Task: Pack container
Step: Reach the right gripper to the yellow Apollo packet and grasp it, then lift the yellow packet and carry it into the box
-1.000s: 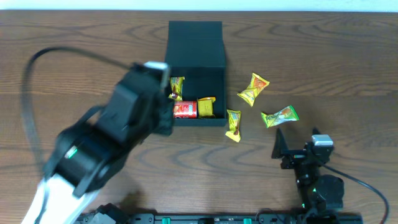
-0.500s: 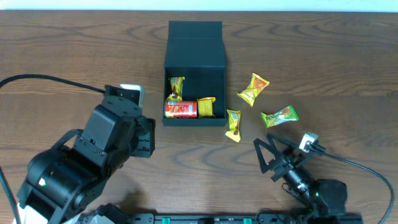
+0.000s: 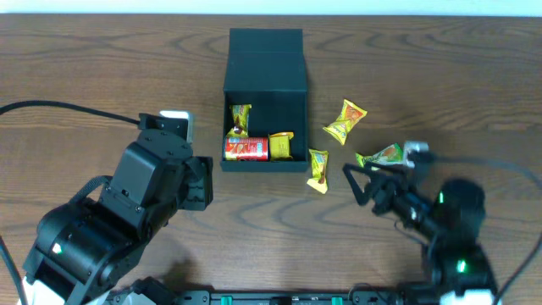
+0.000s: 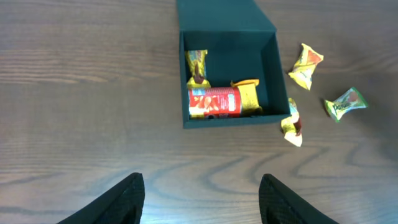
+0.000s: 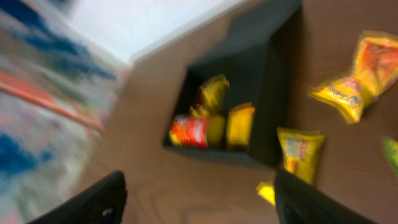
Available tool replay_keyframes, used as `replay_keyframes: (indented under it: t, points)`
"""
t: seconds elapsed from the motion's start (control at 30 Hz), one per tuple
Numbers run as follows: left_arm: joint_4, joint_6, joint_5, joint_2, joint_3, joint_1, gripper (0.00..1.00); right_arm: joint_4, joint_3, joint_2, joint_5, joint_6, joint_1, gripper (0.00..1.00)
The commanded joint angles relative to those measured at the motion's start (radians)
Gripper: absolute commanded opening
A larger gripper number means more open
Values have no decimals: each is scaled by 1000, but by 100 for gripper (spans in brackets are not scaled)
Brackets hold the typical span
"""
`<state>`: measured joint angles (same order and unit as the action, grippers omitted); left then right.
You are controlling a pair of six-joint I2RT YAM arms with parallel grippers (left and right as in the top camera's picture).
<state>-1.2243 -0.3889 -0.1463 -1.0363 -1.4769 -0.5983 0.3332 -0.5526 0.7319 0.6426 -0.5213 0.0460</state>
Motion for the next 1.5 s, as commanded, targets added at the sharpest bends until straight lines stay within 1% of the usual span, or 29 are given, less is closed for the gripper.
replay_keyframes:
  t: [0.0,0.13,0.27,0.4,0.53,0.63,0.73,1.2,1.37,1.43,1.47]
  points:
    - [-10,-3,-47,5,-2,3,60,154,-195,217,-46,211,0,74]
    - [-13,-9,-57,5,24,3,60,402,-423,455,-184,299,39,74]
    - [-11,-37,-72,5,56,3,61,523,-546,611,-312,302,125,73]
    - [-8,-46,-71,5,76,3,61,527,-558,715,-399,289,212,72]
    - [-11,-46,-71,5,81,3,61,540,-557,809,-411,290,252,73]
    - [-14,-46,-69,5,81,3,61,550,-557,890,-435,273,266,66]
    - [-15,-51,-63,5,81,3,61,546,-556,941,-460,260,275,65]
    - [-21,-69,-63,5,81,3,62,460,-556,1036,-459,259,312,54]
    - [-21,-72,-63,5,81,3,62,425,-555,1038,-459,259,331,45]
    - [-21,-72,-63,5,81,3,62,420,-555,1038,-459,256,331,39]
    - [-20,-72,-63,5,81,3,62,418,-555,1039,-459,256,331,32]
